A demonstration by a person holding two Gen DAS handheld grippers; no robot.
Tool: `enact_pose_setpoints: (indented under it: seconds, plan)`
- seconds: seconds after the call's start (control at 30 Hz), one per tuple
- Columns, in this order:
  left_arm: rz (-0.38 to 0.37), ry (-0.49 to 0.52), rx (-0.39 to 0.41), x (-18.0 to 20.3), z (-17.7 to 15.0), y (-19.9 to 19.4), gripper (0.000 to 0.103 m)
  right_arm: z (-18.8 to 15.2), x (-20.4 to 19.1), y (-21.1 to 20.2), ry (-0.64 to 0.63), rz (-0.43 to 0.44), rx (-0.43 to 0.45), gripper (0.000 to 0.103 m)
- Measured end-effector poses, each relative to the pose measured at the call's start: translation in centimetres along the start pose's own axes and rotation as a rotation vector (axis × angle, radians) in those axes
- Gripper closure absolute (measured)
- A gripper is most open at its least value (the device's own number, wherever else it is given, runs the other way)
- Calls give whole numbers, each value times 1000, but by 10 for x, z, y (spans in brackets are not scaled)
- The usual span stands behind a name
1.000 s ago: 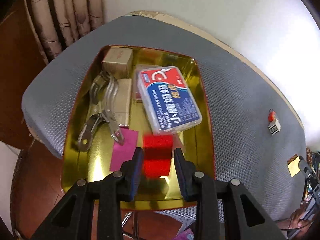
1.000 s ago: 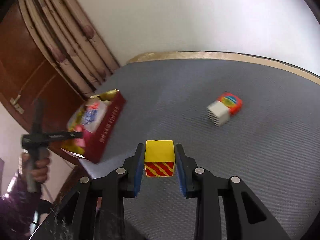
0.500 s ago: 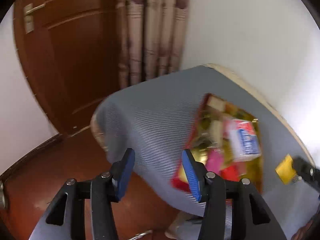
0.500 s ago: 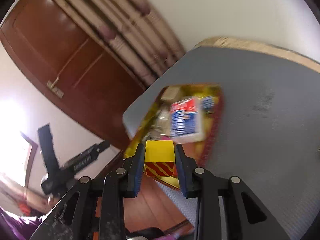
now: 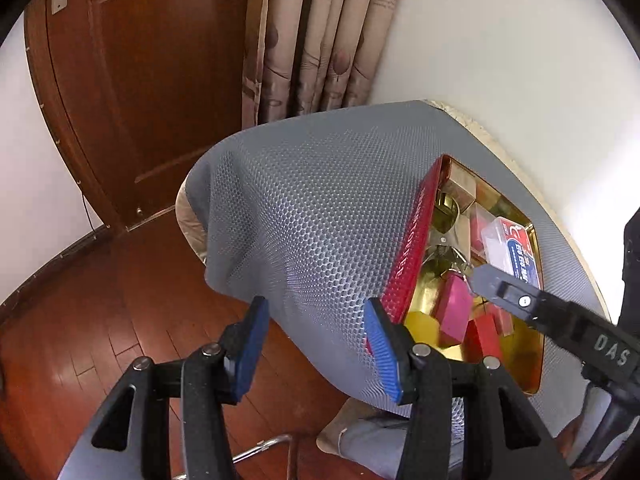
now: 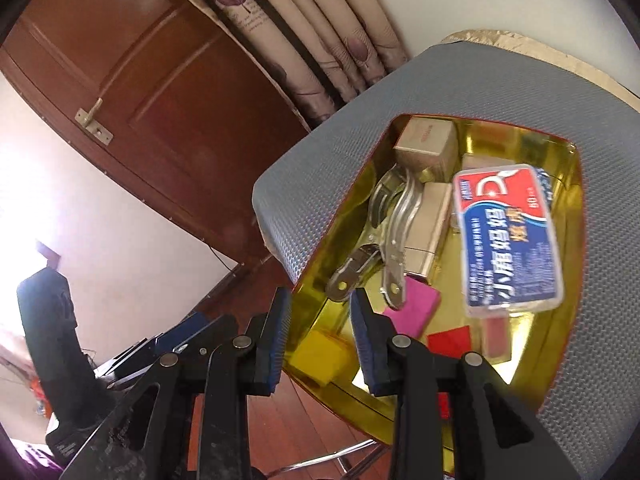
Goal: Organize rigid objects
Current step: 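Carry the yellow striped cube to the tin and release it with the right gripper, then move the left gripper to the white cube and grasp it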
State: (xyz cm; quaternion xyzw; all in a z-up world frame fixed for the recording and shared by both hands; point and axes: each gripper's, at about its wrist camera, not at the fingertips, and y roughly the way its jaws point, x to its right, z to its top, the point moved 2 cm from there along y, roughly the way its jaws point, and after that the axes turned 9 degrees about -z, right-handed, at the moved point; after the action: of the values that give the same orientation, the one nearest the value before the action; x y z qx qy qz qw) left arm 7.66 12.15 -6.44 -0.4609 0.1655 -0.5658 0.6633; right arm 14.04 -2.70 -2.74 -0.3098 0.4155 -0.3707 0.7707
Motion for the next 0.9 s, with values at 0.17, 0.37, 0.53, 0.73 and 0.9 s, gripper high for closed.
enact_pose_setpoints:
  seconds: [0.17, 0.37, 0.53, 0.73, 0.9]
  plan:
    - [-10, -5, -10, -1, -2, -2, 53, -2, -3, -24, -34, -17, 75, 64]
    - [-19, 63, -7, 14, -7, -5, 53, -41, 62, -95, 85, -120, 225, 26]
    - [-98, 262, 5, 60, -24, -16, 53, -113, 175, -166, 222, -520, 280, 12]
    - [-248, 559, -17, 166, -61, -29, 53, -209, 305, -238, 362, -926, 188, 12]
    - [-409, 829, -42, 290, -92, -14, 50, -259, 360, -270, 446, -1024, 179, 4]
